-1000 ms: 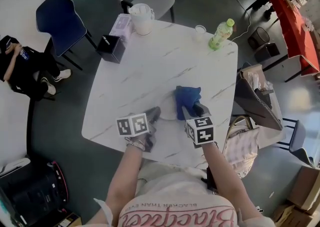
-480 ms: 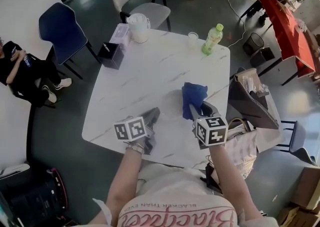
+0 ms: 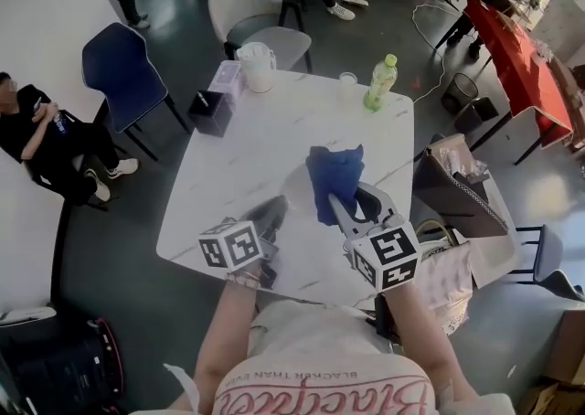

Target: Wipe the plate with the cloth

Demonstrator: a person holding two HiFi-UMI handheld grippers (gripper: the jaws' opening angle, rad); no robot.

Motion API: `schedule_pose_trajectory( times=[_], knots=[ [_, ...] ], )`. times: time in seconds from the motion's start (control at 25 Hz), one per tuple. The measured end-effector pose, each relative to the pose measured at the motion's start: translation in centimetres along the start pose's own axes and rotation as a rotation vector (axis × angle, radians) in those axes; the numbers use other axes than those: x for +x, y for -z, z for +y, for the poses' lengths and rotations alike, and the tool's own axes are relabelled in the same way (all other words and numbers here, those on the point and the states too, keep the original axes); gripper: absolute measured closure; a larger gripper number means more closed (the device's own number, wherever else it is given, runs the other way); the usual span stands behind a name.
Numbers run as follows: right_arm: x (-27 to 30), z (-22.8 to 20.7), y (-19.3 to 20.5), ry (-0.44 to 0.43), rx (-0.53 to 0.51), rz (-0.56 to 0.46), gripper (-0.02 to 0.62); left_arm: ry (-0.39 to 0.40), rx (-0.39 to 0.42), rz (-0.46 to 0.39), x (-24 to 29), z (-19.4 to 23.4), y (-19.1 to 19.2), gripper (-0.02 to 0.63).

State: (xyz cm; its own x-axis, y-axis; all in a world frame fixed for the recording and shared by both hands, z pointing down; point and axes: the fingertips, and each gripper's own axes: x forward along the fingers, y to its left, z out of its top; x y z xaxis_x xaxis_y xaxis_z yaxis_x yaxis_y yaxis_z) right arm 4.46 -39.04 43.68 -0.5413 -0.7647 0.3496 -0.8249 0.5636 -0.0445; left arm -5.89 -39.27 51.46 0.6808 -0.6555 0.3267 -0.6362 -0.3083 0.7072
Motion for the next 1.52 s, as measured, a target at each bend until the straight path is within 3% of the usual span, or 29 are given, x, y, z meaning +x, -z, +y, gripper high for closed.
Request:
schedule_pose_trajectory(
  times=[0.28, 0.48, 0.76, 1.24, 1.36, 1.52],
  knots=[
    [-0.3, 6.1, -3.4, -0.103, -0.187, -0.063, 0.491, 0.039, 0.099, -0.069, -2.9, -4.8, -1.6, 0.592],
    [0.3, 7.5, -3.5, -0.109, -0.236, -0.063, 0.491, 0.037, 0.168, -0.082, -4.0, -6.3, -1.9, 0.592],
    [0.0, 4.1, -3.6, -0.001, -0.197, -0.073, 0.491, 0.049, 0.175, -0.110, -5.1, -6.8, -2.2, 0.592],
    [-4.9, -5.7, -3.3, 0.281, -0.059, -0.091, 0.491, 0.072, 0.184, -0.145, -5.3, -8.2, -2.9, 0.592],
    [-7.0, -6.2, -4.1, 0.299, -0.004, -0.152, 0.491, 0.056, 0.189, -0.149, -5.3, -8.1, -3.0, 0.592],
    [-8.4, -4.2, -5.7, 0.236, 0.009, -0.204, 0.491, 0.046, 0.187, -0.160, -5.4, -8.0, -3.2, 0.592]
  ],
)
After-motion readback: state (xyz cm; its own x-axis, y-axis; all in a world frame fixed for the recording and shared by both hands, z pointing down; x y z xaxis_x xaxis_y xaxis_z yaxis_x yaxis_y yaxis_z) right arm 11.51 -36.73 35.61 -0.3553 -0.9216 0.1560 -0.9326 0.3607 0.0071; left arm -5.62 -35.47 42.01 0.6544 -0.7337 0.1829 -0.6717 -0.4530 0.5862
